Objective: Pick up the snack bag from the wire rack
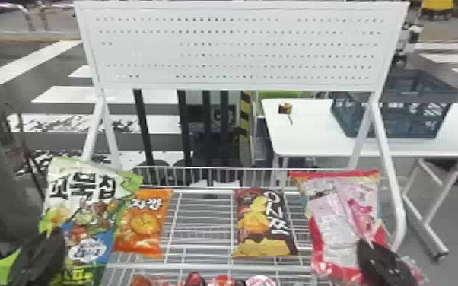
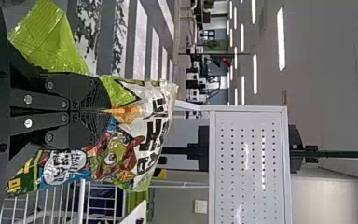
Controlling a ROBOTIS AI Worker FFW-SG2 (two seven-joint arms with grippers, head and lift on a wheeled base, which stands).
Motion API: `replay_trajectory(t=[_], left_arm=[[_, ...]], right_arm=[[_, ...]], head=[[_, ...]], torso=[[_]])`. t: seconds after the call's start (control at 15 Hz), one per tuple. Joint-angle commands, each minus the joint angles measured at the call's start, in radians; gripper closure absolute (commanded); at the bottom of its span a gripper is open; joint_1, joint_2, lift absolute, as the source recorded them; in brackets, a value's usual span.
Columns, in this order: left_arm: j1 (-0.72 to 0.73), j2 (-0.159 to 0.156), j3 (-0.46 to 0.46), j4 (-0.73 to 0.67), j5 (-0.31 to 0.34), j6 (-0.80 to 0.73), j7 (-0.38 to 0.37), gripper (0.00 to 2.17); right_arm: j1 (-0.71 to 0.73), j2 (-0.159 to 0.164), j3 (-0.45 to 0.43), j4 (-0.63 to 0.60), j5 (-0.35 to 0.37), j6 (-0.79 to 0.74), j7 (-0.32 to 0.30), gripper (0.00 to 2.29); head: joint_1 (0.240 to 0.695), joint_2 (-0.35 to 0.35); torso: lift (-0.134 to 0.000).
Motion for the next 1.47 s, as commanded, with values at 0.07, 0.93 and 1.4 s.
replay_trajectory(t=[0.07, 0.93, 1.4], left_arm=[[-0.001, 0.000, 0.000, 0.000, 0.000, 0.000, 0.000, 1.71], [-0.010, -0.002, 0.003, 0.003, 0.000, 0.000, 0.000, 1.71], [-0.013, -0.002, 0.003, 0.002, 0.000, 0.000, -0.001, 1.71]], right_arm=[[0.174, 0.001, -0.034, -0.081, -0.057, -0.119, 0.003, 2.25], [0.209, 0.001, -0.045, -0.099, -0.071, -0.165, 0.006, 2.25], [0.209, 0.001, -0.045, -0.102, -0.071, -0.165, 0.009, 2.25]], head=[[0.499, 0.000], [0.499, 0.000], [0.499, 0.000]], torso=[[0.000], [0.000], [0.000]])
